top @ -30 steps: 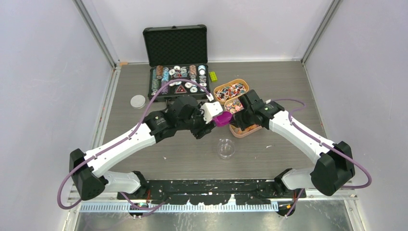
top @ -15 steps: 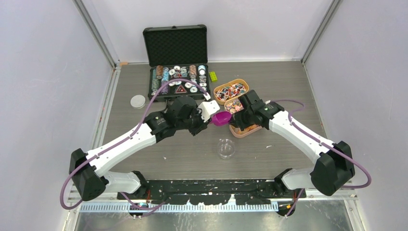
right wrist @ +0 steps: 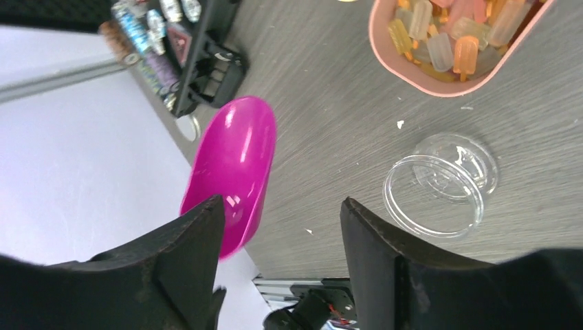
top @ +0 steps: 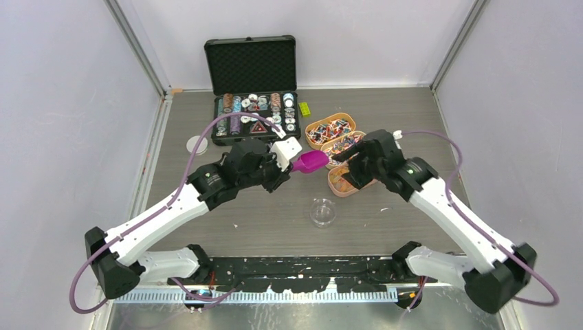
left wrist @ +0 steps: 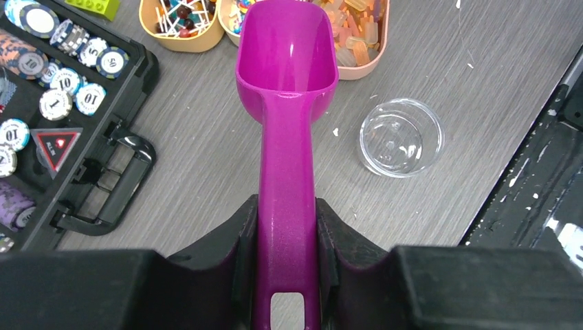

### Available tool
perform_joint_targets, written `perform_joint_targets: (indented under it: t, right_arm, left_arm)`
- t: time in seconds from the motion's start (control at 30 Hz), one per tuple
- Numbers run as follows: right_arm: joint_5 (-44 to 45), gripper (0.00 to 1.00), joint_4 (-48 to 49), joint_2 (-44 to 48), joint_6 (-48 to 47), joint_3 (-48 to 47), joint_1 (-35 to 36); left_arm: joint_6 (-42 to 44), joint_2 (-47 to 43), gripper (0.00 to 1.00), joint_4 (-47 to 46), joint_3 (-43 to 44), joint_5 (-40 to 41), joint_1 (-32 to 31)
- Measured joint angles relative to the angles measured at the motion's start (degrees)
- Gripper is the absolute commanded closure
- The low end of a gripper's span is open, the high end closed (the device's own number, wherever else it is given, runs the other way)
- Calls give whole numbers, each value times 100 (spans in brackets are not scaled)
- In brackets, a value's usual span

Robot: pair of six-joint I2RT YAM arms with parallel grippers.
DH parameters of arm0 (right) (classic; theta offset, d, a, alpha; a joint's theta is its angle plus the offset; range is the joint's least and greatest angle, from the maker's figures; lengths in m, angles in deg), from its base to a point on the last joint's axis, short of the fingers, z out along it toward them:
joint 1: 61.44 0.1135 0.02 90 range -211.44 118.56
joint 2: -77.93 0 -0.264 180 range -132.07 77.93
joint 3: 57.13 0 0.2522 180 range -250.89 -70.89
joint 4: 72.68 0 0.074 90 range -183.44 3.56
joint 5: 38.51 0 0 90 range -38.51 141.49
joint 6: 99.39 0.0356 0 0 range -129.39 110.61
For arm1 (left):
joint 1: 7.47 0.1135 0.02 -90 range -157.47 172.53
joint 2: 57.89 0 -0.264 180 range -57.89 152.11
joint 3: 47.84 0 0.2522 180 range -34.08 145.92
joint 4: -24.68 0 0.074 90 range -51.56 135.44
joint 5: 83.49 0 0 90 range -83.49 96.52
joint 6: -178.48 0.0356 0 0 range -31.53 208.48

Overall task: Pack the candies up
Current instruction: Pick up the spatula from the center of the board, then scoop the fake candies from the storage box.

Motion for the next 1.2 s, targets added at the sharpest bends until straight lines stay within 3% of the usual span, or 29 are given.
perform_joint_targets:
  t: [0.33, 0.63, 0.8, 0.9, 1.2]
  right_arm:
    - [127, 23, -46, 2341, -1980, 238, -2]
    - [883, 21, -573, 3724, -3095, 229, -15]
    - [1108, 21, -588, 3576, -3580, 350, -22]
    - [1438, 22, -599, 2990, -3862, 348, -22]
    - [1849, 30, -411, 1626, -4439, 345, -302]
  left_arm:
    - [-597, -11, 100, 575, 295, -24, 9]
    - [-1187, 879, 100, 876, 1137, -302, 13]
    - [-1344, 1266, 100, 951, 1224, -667, 13]
    - [-1298, 1419, 100, 946, 1287, -715, 13]
    - [-415, 1963, 100, 1318, 1801, -708, 13]
